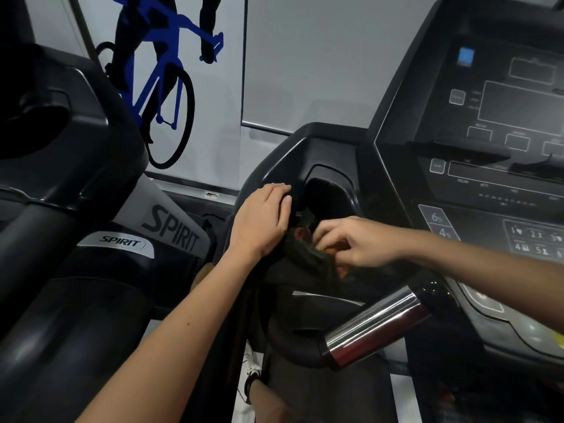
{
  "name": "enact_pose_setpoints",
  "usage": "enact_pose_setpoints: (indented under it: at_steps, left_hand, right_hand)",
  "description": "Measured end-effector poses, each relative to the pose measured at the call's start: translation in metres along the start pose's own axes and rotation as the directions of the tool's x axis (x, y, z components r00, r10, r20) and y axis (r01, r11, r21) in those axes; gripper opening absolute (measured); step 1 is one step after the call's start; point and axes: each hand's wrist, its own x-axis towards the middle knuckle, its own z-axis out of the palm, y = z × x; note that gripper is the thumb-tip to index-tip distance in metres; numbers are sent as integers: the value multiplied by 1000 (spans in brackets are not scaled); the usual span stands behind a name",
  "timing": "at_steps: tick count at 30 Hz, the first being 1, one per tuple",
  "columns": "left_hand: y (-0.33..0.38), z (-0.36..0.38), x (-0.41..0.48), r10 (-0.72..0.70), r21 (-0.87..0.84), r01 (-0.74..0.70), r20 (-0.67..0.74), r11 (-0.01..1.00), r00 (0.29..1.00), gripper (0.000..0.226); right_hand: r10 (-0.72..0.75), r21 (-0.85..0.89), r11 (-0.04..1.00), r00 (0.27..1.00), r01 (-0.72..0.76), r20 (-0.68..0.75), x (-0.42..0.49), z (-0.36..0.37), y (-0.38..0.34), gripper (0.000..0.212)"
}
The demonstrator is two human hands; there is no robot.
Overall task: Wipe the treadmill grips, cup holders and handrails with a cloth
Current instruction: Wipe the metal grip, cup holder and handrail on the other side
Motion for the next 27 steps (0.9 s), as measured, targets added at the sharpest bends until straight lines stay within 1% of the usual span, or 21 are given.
enact_pose_setpoints:
  at_steps: [2,3,5,7,8,11,12,13,14,15,16,17,18,20,22,24,25,27]
  left_hand:
    - [-1,1,-1,25,69,-28,49,997,998,40]
    - [-1,2,-1,26,107,-35,86,994,996,41]
    - [-3,4,-1,7,178,-36,162,983,987,47]
    - [-4,5,0,-21,222,-23,194,975,981,51]
    - [-4,5,0,-35,232,-14,204,973,978,52]
    - [-4,5,1,-82,240,26,230,970,970,56]
    - [-4,5,1,-93,238,35,235,971,967,56]
    - [-4,5,2,-100,236,43,238,971,966,57]
    - [-4,5,2,-105,234,47,240,971,965,58]
    - [-4,5,3,-106,233,48,241,971,965,58]
    - [-4,5,3,-108,232,51,240,971,965,58]
    - [-4,5,3,-111,231,54,240,971,964,59]
    - [-4,5,3,-110,228,54,240,972,965,59]
    - [-5,6,4,-106,224,52,237,973,966,60]
    - [-6,5,4,-108,217,56,236,974,966,60]
    - [-7,5,3,-110,207,61,237,976,965,59]
    - [-7,5,3,-110,202,61,239,977,965,59]
    - [-7,5,3,-110,195,64,239,979,965,59]
  right_hand:
    - [90,-82,993,995,-86,52,-2,-12,6,27]
    - [143,-166,978,987,-130,70,-1,-17,7,26]
    - [270,-378,901,957,-214,102,2,-25,5,23]
    - [362,-558,791,927,-249,99,8,-28,2,11]
    - [365,-635,735,928,-237,75,10,-25,2,11]
    - [339,-830,521,941,-200,-14,17,-14,17,32]
    - [345,-862,462,937,-209,-42,19,-8,27,38]
    - [316,-868,433,943,-241,-104,21,-5,33,42]
    - [251,-877,403,953,-261,-169,23,-6,39,47]
    - [198,-870,410,958,-272,-206,25,-10,41,50]
    - [171,-867,427,964,-259,-204,27,-11,44,52]
    - [170,-872,411,962,-266,-213,31,-11,46,51]
    - [171,-893,367,963,-259,-209,35,-11,48,48]
    - [102,-917,323,972,-233,-211,40,-11,47,43]
    - [151,-896,374,969,-238,-195,37,-13,42,40]
    - [181,-883,410,969,-230,-168,27,-15,32,29]
    - [212,-875,428,966,-227,-147,22,-17,29,30]
    - [197,-854,492,977,-168,-79,12,-18,23,38]
